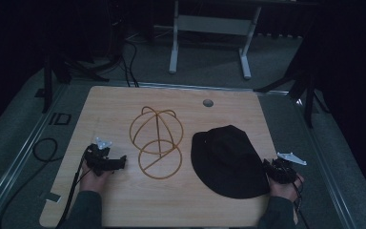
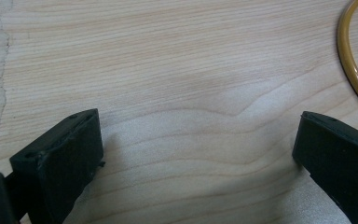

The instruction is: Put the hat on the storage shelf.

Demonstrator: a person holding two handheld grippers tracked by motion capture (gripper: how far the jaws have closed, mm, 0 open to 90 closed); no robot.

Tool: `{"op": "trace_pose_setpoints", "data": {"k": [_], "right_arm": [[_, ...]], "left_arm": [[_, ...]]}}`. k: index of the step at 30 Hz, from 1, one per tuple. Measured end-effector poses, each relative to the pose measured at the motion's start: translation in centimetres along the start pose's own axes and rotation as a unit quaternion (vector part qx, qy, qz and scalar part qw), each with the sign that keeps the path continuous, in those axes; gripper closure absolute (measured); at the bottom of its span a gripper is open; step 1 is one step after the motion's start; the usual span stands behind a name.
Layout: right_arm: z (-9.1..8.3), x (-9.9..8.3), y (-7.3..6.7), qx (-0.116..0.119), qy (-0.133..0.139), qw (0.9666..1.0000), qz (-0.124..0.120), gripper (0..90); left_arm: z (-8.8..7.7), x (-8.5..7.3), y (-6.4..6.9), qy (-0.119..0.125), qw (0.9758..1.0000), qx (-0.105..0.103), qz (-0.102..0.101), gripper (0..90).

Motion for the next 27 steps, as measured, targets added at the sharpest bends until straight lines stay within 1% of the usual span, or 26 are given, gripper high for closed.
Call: {"op": "trace_pose_setpoints", "data": {"k": [1,2,5,7,8,9,10,11,12,16,17,19,20,21,23,24,27], "right_arm": [[0.0,0.0,0.0,-0.001,0.000,1.0000,0.000,60.4],[0.0,0.0,0.0,-0.004,-0.001,1.0000,0.002,58.3],[0.0,0.0,0.1,-0.005,-0.002,1.0000,0.004,57.4],[0.0,0.0,0.0,-0.005,-0.002,1.0000,0.005,57.5],[0.1,0.2,0.1,-0.005,-0.009,0.9999,0.005,58.9],[0.1,0.2,0.1,-0.005,-0.009,0.9999,0.005,58.9],[0.1,0.4,0.1,0.001,-0.019,0.9998,0.005,67.4],[0.1,0.6,0.0,0.007,-0.024,0.9997,0.000,70.8],[0.1,0.7,0.0,0.014,-0.032,0.9994,-0.009,72.3],[0.0,1.2,0.4,0.035,-0.058,0.9976,-0.017,73.3],[0.0,1.2,0.4,0.035,-0.058,0.9976,-0.017,73.3],[-0.2,1.3,0.5,0.043,-0.063,0.9967,-0.027,73.3],[-0.5,1.4,0.5,0.051,-0.068,0.9958,-0.035,73.1],[-0.5,1.4,0.5,0.051,-0.068,0.9958,-0.035,73.1],[-1.2,1.7,0.5,0.059,-0.069,0.9947,-0.048,72.1],[-1.2,1.7,0.5,0.059,-0.069,0.9947,-0.048,72.1],[-2.1,2.3,0.5,0.073,-0.074,0.9928,-0.059,70.2]], "left_arm": [[0.0,0.0,0.0,0.000,1.0000,0.000,0.000,1.8],[0.0,0.0,0.0,0.000,1.0000,0.000,0.000,1.7],[0.0,0.0,0.0,-0.001,1.0000,0.000,0.001,1.8],[0.0,0.0,0.0,0.000,1.0000,0.000,0.001,1.8],[0.0,0.0,0.0,0.000,1.0000,0.000,0.000,1.8],[0.0,0.0,0.0,0.000,1.0000,0.000,0.000,1.8],[0.0,0.0,0.0,-0.001,1.0000,0.000,0.000,1.8],[0.0,0.0,0.0,-0.001,1.0000,0.000,0.001,1.8],[0.0,0.0,0.0,0.000,1.0000,0.000,0.000,1.8],[0.0,0.0,0.0,0.000,1.0000,-0.001,0.001,1.8],[0.0,0.0,0.0,-0.001,1.0000,-0.002,0.002,1.8],[0.0,0.0,0.0,-0.001,1.0000,-0.002,0.003,1.8],[0.0,0.0,0.0,-0.001,1.0000,-0.002,0.003,1.8],[0.0,0.0,0.0,-0.001,1.0000,-0.002,0.003,1.8],[0.0,0.0,0.0,-0.001,1.0000,-0.002,0.003,1.8],[0.0,0.0,0.0,-0.001,1.0000,-0.002,0.003,1.8],[0.0,0.0,0.0,-0.001,1.0000,-0.002,0.003,1.8]]}}
Point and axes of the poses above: each handheld gripper's, and its own axes: z roughly forward along the jaws, x roughly out of its top, y roughly to its right, the point moved 2 cm from there along z, roughly forward along the jaws, and after that the axes turned 7 degrees about y, right-handed, at the moved point
